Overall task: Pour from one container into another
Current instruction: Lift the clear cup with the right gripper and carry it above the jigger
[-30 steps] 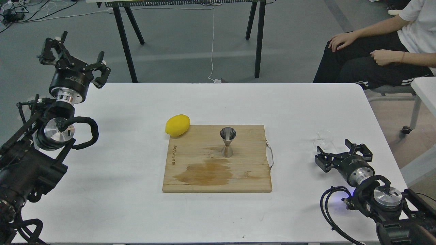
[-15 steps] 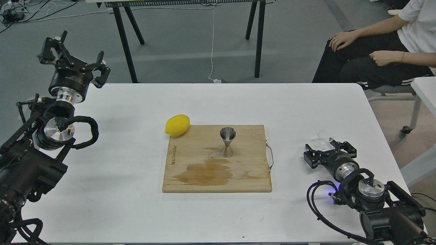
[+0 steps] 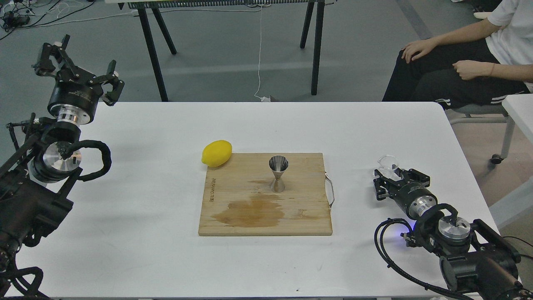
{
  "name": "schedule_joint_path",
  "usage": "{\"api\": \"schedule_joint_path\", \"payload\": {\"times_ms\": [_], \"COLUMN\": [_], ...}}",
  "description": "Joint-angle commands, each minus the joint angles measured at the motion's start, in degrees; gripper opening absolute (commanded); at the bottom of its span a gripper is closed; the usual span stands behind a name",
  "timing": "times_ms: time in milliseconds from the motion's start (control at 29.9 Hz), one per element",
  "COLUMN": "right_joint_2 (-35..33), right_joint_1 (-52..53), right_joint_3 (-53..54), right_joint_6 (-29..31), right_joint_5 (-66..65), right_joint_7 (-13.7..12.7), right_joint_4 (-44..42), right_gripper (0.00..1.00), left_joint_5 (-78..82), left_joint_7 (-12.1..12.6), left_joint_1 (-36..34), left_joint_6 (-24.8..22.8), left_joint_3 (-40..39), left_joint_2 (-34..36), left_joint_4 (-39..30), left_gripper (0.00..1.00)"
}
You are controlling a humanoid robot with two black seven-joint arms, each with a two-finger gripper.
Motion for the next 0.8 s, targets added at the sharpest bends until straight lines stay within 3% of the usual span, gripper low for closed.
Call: {"api": "schedule_joint_path", "payload": {"times_ms": [0,367,568,768], "right_joint_2": [-0.92,-12.61,-13.14,-11.74], "right_joint_1": [0.51,2.87,4.72,9.11], "right_joint_3": [-1.31,-7.64,-10.46,-16.24], "right_joint_6": [0.87,-3.08,-3.44,-5.02], "right_joint_5": [-0.73,-18.64,-30.52,-37.39], "right_joint_7": [0.05,-0.21,-3.02,-4.08], "right_joint_4": [4.73,25.74,32.78,33.67], "right_gripper": [0.43,0.41,0.4,0.4], "left_joint_5": [0.0,0.0,0.0,0.0], "left_joint_7": [-0.01,-0.01,-0.1,-0.1], "left_joint_1": [-0.08,-0.17,0.01,0.1], "left_joint_6": [0.0,0.08,0.0,0.0], "left_joint_3": [0.0,0.0,0.09,0.09], "left_joint_2": [0.02,0.1,0.28,0.37], "left_joint_4": [-0.18,-0.35,-0.35,-0.35], "left_gripper": [1.0,1.0,1.0,1.0]}}
